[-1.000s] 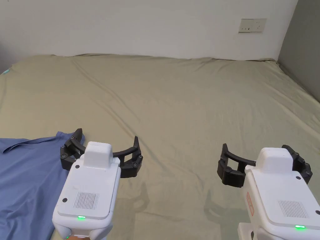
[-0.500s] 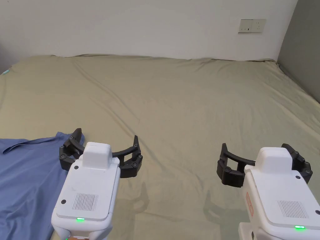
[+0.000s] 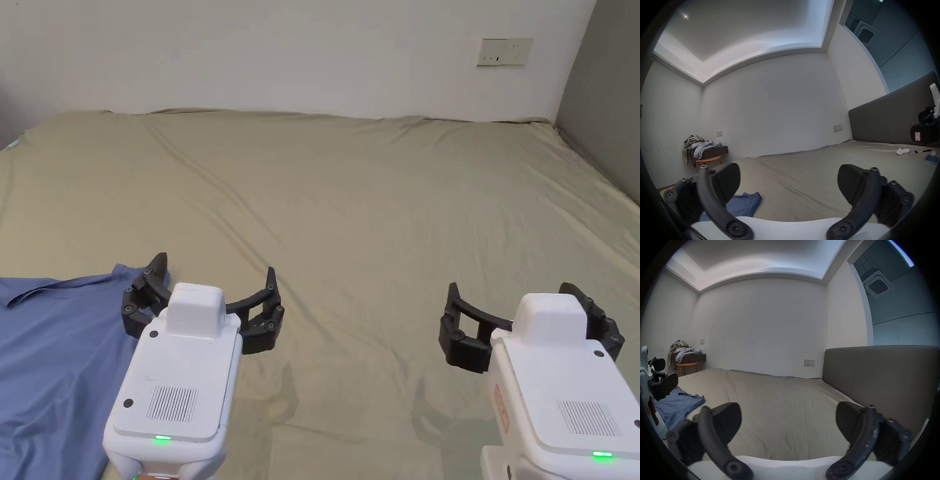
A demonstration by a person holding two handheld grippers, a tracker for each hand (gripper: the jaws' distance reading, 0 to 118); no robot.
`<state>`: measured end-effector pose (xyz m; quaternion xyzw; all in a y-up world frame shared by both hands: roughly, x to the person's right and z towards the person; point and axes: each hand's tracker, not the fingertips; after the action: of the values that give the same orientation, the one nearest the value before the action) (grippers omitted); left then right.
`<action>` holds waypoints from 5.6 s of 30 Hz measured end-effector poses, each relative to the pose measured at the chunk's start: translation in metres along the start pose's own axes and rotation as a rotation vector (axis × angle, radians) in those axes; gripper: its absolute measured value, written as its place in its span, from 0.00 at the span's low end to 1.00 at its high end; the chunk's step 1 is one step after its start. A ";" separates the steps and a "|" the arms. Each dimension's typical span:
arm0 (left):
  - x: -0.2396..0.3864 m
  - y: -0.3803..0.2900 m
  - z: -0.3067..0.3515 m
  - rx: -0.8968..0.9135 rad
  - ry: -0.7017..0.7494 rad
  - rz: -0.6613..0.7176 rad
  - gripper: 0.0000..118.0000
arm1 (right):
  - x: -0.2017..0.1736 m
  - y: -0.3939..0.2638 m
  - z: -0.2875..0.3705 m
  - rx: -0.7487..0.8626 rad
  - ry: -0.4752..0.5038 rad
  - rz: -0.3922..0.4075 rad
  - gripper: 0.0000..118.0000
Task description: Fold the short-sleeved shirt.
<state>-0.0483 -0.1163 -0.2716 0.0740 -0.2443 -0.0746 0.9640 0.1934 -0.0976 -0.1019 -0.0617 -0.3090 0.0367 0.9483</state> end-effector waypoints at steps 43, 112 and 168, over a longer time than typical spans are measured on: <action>-0.312 -0.032 0.134 -0.327 0.650 -0.021 0.00 | -0.318 0.049 -0.010 0.053 0.747 -0.003 0.00; -0.072 0.174 -0.089 -0.344 -0.525 0.248 0.00 | -0.012 0.050 -0.007 0.083 0.183 0.014 0.01; -0.024 0.054 -0.030 -0.189 -0.152 0.166 0.00 | 0.037 0.041 0.015 0.050 -0.009 -0.003 0.01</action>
<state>-0.0489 -0.0562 -0.2990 -0.0434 -0.3136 -0.0225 0.9483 0.2133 -0.0515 -0.0743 -0.0374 -0.3124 0.0433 0.9482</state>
